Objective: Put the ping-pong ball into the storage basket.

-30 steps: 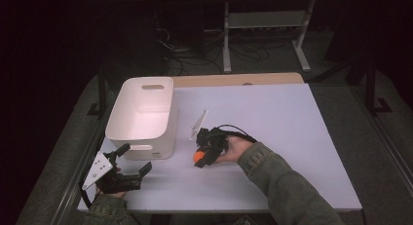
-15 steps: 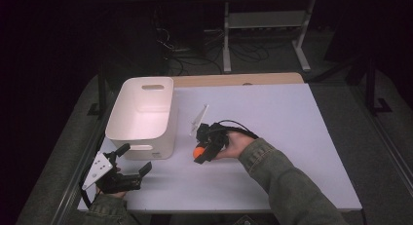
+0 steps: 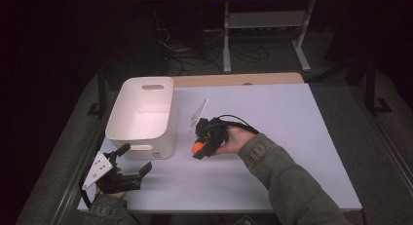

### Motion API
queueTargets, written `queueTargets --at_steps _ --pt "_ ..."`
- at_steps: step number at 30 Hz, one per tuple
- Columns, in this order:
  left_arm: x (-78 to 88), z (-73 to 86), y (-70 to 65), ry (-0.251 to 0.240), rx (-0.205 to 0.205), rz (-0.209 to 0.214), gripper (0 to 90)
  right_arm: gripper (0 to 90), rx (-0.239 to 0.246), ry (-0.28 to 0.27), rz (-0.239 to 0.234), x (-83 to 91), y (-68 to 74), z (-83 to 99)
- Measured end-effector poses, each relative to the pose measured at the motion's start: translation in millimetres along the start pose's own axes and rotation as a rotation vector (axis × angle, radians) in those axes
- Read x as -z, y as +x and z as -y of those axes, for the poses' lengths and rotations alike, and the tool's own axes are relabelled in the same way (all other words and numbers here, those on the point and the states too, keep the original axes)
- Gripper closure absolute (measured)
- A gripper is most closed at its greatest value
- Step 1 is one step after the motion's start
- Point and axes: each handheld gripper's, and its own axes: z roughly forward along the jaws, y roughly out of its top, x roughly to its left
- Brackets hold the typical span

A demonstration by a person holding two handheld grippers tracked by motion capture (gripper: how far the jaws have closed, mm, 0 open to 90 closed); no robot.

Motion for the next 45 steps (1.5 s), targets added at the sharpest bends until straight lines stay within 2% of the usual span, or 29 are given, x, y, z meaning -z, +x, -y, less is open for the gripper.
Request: queueTargets --at_steps 8,18,45 --pt "-0.1 0.1 -0.2 0.002 0.000 0.002 0.3 49.6 0.023 -0.015 0.011 11.7 0.3 -8.4" --pt "-0.2 0.0 -0.1 0.001 0.000 0.001 0.2 49.6 0.027 -0.027 0.028 26.3 -2.5 -19.5" --pt "-0.6 0.0 0.0 0.002 0.000 0.005 0.3 49.5 0.071 -0.032 0.040 43.0 -5.8 -48.3"
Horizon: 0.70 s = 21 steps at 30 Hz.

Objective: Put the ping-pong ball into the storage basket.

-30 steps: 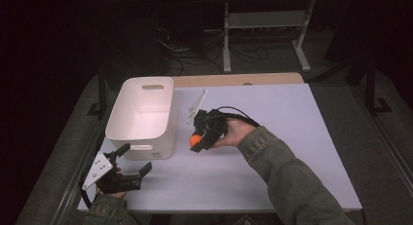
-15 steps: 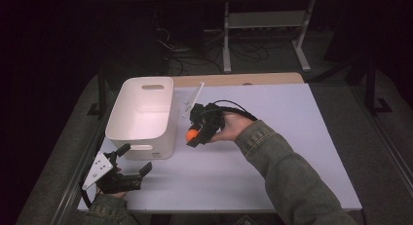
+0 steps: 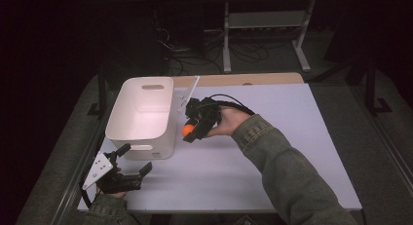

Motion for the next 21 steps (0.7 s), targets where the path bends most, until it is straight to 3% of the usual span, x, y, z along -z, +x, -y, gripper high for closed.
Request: queueTargets --at_steps 21 --pt "-0.4 0.0 -0.3 0.002 0.001 0.002 0.3 49.5 0.001 -0.021 0.005 7.4 -10.8 -17.5"
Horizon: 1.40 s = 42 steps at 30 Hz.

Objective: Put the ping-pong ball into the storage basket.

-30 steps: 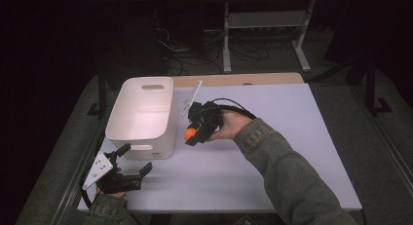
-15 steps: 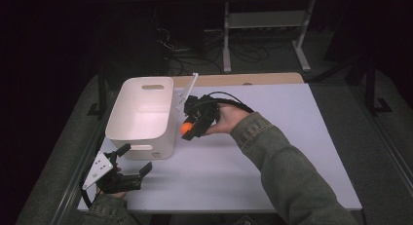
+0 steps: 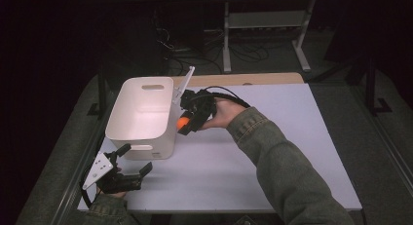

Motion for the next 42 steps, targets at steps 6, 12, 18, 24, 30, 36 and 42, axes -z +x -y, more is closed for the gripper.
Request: queueTargets --at_steps 6,12,18,24,30,36,42 --pt "-0.5 0.0 -0.4 0.003 -0.003 0.003 0.3 49.6 0.003 -0.006 0.008 3.1 -4.7 -7.6" --pt "-0.3 -0.4 -0.4 -0.004 0.004 0.004 0.3 49.6 0.012 -0.009 0.012 2.8 -8.3 -14.1" --pt "-0.4 -0.3 0.3 -0.002 0.005 0.003 0.4 49.6 0.008 -0.021 0.012 1.3 -14.7 -18.9" --pt "-0.8 -0.2 -0.2 -0.001 0.004 0.005 0.4 49.6 0.007 -0.024 0.017 0.1 -19.1 -22.8" --pt "-0.9 -0.1 -0.2 0.001 0.003 0.005 0.4 49.6 0.005 -0.033 0.020 1.3 -22.9 -26.9" --pt "-1.2 0.0 -0.2 0.002 0.003 0.006 0.4 49.6 0.000 -0.055 0.024 2.6 -25.9 -29.9" --pt "-1.1 -0.1 0.0 0.002 0.001 0.006 0.4 49.6 -0.005 -0.085 0.028 0.8 -30.8 -32.2"
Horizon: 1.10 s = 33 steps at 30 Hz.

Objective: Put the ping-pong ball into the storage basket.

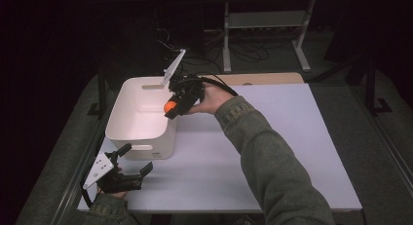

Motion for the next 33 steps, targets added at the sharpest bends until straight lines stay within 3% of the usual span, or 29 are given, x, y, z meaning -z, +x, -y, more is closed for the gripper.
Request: queueTargets --at_steps 19,33 --pt "-0.2 0.1 -0.2 0.001 0.005 0.002 0.4 49.6 0.019 -0.006 -0.019 -19.7 -5.9 -16.6" --pt "-0.4 0.3 0.2 0.002 0.007 0.000 0.4 49.6 0.008 -0.019 -0.034 -36.1 -12.9 -17.1"
